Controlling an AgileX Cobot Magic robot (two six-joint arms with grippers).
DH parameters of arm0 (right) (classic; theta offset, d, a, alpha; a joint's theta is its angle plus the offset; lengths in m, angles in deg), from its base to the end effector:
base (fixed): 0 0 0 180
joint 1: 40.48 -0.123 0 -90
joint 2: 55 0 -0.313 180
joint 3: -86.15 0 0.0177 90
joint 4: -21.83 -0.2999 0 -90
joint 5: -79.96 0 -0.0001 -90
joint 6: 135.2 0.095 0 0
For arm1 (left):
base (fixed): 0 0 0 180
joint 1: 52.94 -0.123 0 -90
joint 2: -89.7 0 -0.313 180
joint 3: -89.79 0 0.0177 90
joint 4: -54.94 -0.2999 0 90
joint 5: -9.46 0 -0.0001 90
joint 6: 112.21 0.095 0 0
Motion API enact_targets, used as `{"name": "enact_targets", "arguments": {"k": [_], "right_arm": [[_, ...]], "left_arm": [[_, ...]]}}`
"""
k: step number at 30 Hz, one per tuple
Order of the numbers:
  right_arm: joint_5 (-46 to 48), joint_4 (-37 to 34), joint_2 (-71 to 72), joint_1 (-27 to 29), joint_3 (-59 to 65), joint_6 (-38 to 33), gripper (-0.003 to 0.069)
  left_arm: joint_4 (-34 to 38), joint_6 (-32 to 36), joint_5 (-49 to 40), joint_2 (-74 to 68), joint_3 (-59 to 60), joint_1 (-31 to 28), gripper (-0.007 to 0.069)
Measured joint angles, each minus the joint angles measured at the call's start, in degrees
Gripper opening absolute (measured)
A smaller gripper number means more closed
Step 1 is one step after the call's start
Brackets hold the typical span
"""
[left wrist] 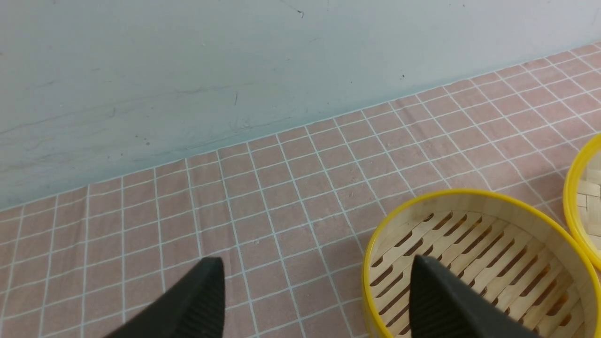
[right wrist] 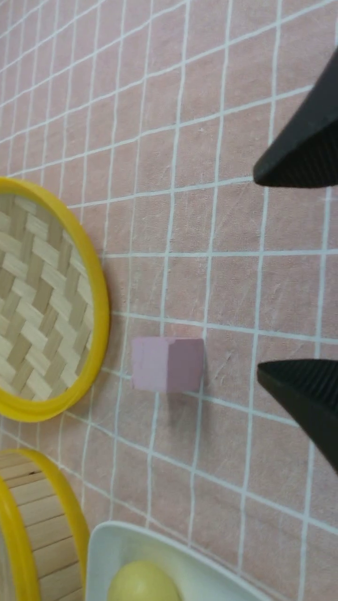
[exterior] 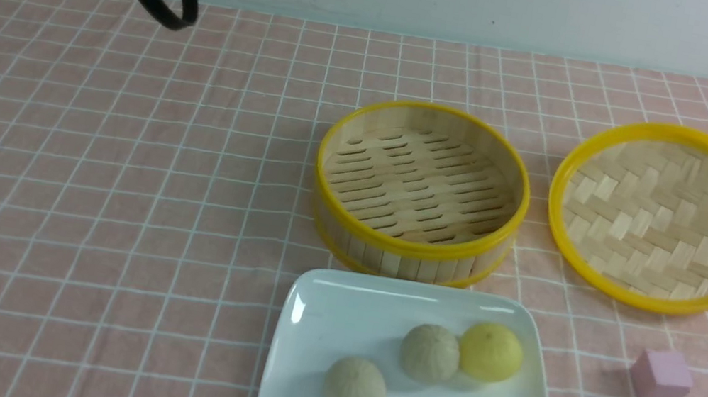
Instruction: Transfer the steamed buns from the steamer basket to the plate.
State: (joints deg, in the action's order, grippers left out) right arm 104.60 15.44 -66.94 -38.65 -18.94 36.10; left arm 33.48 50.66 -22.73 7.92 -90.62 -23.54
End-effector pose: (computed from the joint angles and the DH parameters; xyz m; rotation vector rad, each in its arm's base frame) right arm 0.0807 0.0018 0.1873 -0.0487 1.9425 -0.0095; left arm 0.3015 -0.1486 0.4607 0.3884 1.9057 -0.1345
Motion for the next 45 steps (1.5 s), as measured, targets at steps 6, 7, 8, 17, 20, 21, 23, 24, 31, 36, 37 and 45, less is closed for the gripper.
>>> {"name": "enact_targets", "arguments": {"k": [6, 7, 8, 17, 20, 21, 23, 24, 31, 36, 37, 45], "right_arm": [[2.2, 0.0, 2.5, 0.1, 0.4, 0.0, 0.0485], [2.3, 0.0, 2.5, 0.1, 0.4, 0.0, 0.0485], [2.3, 0.0, 2.5, 0.1, 0.4, 0.0, 0.0485], [0.0, -0.3, 2.9, 0.1, 3.2, 0.0, 0.0485], [-1.8, -0.3, 4.3, 0.1, 3.6, 0.0, 0.0485], [-1.8, -0.3, 4.4, 0.1, 3.6, 0.0, 0.0485], [-2.1, -0.3, 4.9, 0.1, 3.7, 0.0, 0.0485], [-2.1, -0.4, 4.9, 0.1, 3.7, 0.0, 0.0485], [-2.1, -0.4, 4.9, 0.1, 3.7, 0.0, 0.0485], [-2.1, -0.4, 4.9, 0.1, 3.7, 0.0, 0.0485], [-2.1, -0.4, 4.9, 0.1, 3.7, 0.0, 0.0485], [-2.1, -0.4, 4.9, 0.1, 3.7, 0.0, 0.0485]], "left_arm": [[-0.1, 0.0, 0.0, 0.0, 0.0, 0.0, 0.0522], [-0.1, 0.0, 0.0, 0.0, 0.0, 0.0, 0.0522], [-0.1, 0.0, 0.0, 0.0, 0.0, 0.0, 0.0522], [-0.2, 0.0, 0.0, 0.0, 0.0, 0.0, 0.0522], [-0.2, 0.0, -0.1, 0.0, 0.0, 0.0, 0.0522], [-0.2, 0.0, -0.1, 0.0, 0.0, 0.0, 0.0522], [-0.2, 0.0, -0.1, 0.0, 0.0, 0.0, 0.0522], [-0.2, 0.0, -0.1, 0.0, 0.0, 0.0, 0.0522], [-0.2, 0.0, -0.1, 0.0, 0.0, 0.0, 0.0514], [-0.2, -0.1, -0.1, 0.0, 0.0, 0.0, 0.0512], [-0.2, -0.1, -0.1, 0.0, 0.0, 0.0, 0.0512], [-0.2, -0.2, -1.8, 0.0, 0.0, 0.0, 0.0512]]}}
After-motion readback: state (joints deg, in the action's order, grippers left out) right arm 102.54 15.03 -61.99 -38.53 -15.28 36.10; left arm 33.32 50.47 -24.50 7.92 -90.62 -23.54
